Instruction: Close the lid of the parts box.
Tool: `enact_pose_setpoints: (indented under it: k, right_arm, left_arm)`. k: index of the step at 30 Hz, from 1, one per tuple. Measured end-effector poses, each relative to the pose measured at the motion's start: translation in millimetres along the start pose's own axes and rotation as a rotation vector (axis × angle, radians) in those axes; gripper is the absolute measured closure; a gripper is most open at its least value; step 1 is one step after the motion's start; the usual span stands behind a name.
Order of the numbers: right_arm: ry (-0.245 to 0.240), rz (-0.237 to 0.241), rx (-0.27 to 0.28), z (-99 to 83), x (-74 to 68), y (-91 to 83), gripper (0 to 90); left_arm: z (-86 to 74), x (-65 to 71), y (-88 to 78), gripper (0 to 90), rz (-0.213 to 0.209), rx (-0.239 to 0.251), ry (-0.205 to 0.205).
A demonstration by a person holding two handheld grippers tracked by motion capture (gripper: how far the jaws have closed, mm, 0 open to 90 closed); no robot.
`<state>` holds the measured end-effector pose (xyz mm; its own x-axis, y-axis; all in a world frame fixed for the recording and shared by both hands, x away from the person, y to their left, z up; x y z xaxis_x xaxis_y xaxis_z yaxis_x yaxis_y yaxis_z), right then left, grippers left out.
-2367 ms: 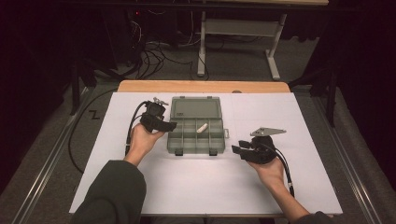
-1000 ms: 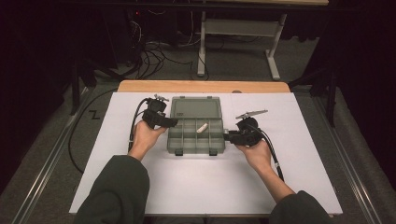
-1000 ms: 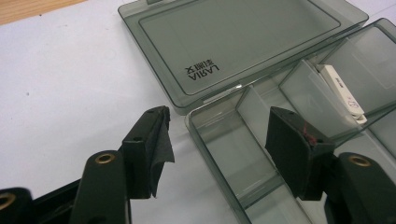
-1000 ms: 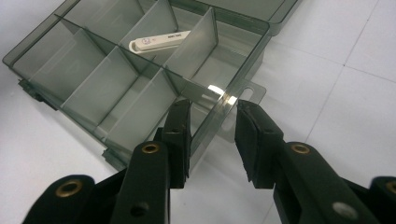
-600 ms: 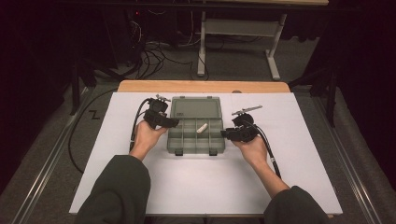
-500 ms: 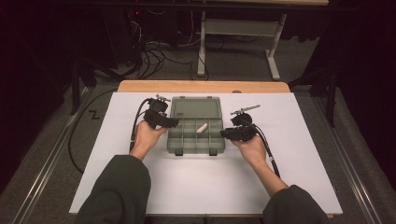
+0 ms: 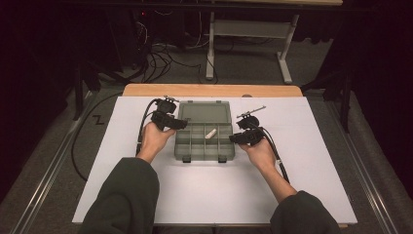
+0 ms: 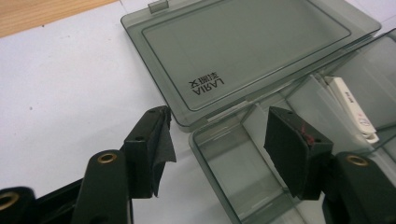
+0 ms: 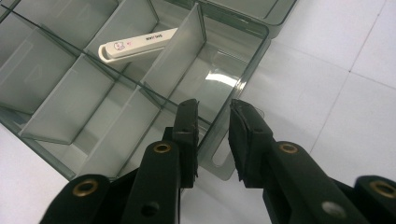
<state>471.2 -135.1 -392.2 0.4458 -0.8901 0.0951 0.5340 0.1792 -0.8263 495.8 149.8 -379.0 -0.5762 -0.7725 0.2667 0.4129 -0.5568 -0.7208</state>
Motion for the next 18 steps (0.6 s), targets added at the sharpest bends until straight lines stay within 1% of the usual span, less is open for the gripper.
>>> enact_pose_setpoints:
  k: [4, 6, 7, 10, 12, 16, 18]
  right_arm:
    - [0.001, 0.007, -0.03, 3.3, 0.7, 0.0, 75.1]
    - [0.003, 0.008, -0.037, 3.9, 0.9, 0.0, 75.1]
    - [0.005, 0.008, -0.036, 3.8, 0.9, 0.0, 75.1]
    - [0.005, 0.009, -0.03, 3.0, 1.0, 0.1, 75.2]
    - [0.001, 0.008, -0.025, 2.6, 1.0, 0.2, 75.2]
    - [-0.008, 0.004, -0.025, 2.7, 0.3, 0.0, 75.4]
    - [-0.007, 0.005, -0.022, 2.3, 0.5, 0.1, 75.4]
  left_arm:
    - [5.5, -3.8, 3.0, 40.1, -0.002, -0.005, -0.011]
    - [8.0, -4.4, 4.2, 40.2, -0.002, 0.003, -0.011]
    - [8.7, -4.9, 5.2, 40.1, -0.003, 0.007, -0.012]
    - [10.4, -7.5, 10.8, 40.2, 0.0, -0.011, -0.015]
    - [12.8, -9.3, 13.1, 40.0, 0.009, -0.006, -0.017]
    - [18.9, -13.8, 15.5, 40.0, 0.003, 0.005, -0.034]
    - [20.9, -16.2, 17.8, 40.3, 0.004, -0.014, -0.043]
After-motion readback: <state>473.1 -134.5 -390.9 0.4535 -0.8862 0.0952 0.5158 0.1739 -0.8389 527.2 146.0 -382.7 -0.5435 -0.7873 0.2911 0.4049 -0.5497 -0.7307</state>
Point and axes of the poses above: each handheld gripper's, and its own axes: y roughly forward along the jaws, z roughly out of its top, x roughly to its right, the point moved 1 cm from there along y, roughly forward along the jaws, and after that the axes turned 15 degrees about -z, right-handed, at the moved point
